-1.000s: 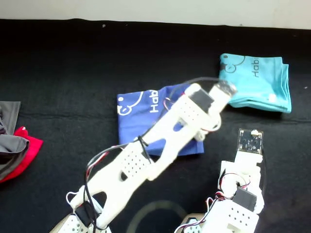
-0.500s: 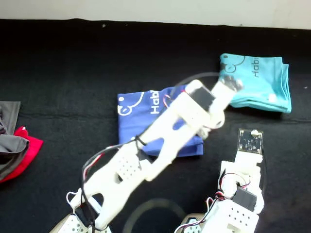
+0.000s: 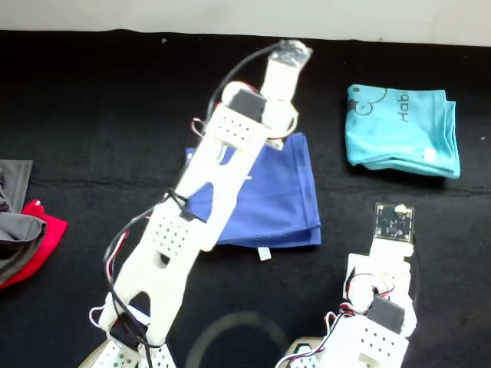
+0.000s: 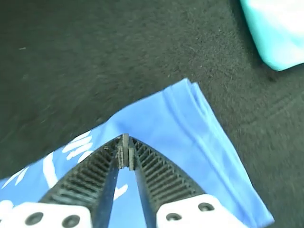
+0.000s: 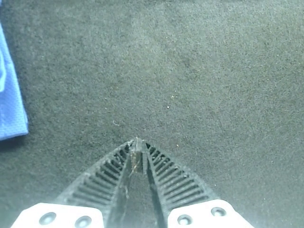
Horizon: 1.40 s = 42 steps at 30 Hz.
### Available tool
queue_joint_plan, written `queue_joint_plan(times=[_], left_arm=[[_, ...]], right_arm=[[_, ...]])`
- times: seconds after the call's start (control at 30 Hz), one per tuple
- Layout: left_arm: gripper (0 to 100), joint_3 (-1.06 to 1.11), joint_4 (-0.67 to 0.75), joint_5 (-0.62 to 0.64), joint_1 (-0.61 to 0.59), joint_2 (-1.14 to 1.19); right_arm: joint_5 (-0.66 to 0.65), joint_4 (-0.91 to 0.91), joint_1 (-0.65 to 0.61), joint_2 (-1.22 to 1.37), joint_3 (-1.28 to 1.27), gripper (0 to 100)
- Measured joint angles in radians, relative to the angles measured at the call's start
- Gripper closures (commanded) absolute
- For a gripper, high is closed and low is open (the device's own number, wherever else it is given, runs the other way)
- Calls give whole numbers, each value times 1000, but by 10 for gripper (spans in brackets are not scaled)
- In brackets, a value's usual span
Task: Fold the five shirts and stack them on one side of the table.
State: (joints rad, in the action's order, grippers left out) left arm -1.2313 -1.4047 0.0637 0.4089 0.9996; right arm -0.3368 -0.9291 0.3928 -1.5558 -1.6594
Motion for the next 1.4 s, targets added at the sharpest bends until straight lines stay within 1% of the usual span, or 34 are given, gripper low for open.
queue_joint_plan(times=[0.13,0.23,0.33,0.43,0.53,0.73,0.77,0.83,0.87,0.9,1.03,1.27,1.4], left_arm=[[986,0,69,0,26,69],[939,0,112,-2,63,127],[907,0,153,-2,60,161],[899,-25,149,-2,28,161],[900,-103,68,-2,-14,158],[905,-298,-187,-2,-110,100],[922,-310,-232,-2,-121,95],[991,-319,-315,-2,-140,94],[995,-319,-339,-2,-146,94],[984,-316,-348,-2,-153,94],[992,-261,-365,-2,-195,94],[992,-14,-368,-2,-230,49],[992,28,-359,-2,-264,41]], right_arm=[[0,0,-2,0,0,991],[0,0,-2,0,0,991],[0,0,-2,0,0,991],[0,0,-6,0,0,991],[0,0,-6,0,0,991],[0,0,-6,0,0,991],[0,0,-6,0,0,991],[0,0,-6,0,0,991],[0,0,-6,0,0,991],[0,0,-6,0,0,991],[0,0,-6,0,0,991],[0,0,-6,0,0,991],[0,0,-6,0,0,991]])
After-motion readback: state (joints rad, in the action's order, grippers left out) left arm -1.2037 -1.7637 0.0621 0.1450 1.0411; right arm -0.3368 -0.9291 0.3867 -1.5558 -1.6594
